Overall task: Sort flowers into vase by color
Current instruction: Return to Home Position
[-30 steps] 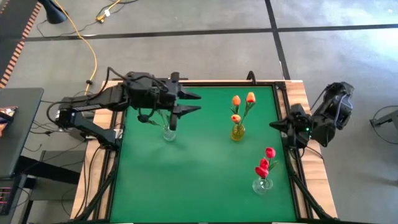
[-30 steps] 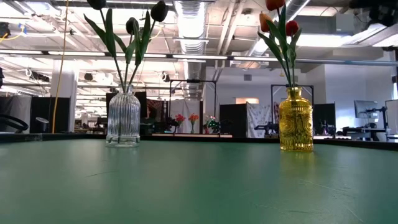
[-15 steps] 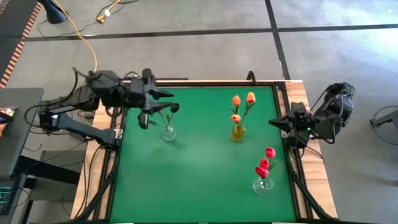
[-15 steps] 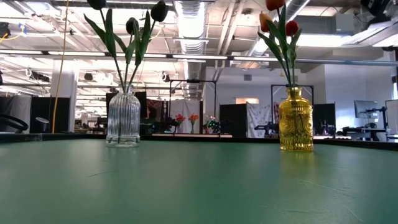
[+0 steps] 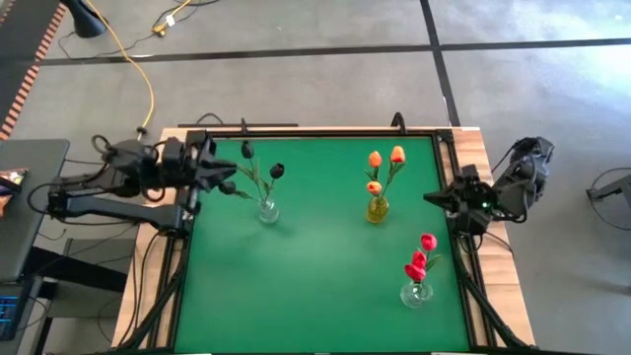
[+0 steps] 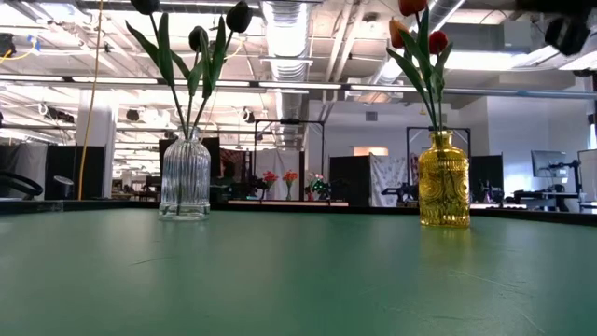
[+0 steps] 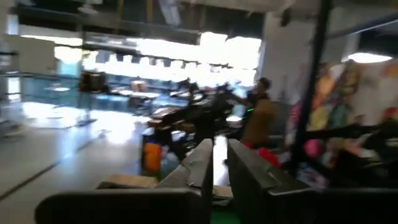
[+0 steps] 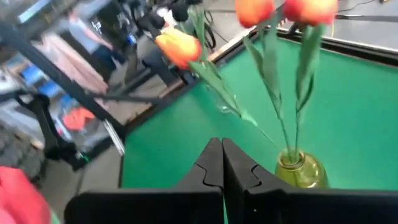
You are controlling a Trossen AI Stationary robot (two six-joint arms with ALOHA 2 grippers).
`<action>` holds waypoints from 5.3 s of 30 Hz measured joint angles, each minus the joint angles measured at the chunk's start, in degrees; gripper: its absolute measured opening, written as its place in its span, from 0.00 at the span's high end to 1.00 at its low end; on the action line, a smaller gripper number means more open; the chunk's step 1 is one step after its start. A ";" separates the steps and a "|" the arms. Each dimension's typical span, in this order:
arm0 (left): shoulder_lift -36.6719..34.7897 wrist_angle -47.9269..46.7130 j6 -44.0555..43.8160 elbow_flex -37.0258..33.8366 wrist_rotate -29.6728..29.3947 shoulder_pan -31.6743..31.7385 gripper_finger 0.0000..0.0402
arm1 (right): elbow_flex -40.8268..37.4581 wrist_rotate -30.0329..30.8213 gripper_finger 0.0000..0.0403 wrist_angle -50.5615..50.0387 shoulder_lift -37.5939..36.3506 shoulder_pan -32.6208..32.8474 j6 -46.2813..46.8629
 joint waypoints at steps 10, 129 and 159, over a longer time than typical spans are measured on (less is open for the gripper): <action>-5.67 3.27 -0.33 -9.36 3.81 -6.55 1.00 | -12.40 -2.27 0.96 10.74 -11.52 -6.84 -2.18; -35.55 2.38 4.91 -52.91 -4.33 1.69 1.00 | -44.10 -78.04 0.91 51.86 -7.65 -86.53 -54.86; -35.55 2.37 4.83 -52.87 -4.33 1.69 1.00 | -44.12 -78.01 0.91 51.82 -7.65 -86.53 -54.84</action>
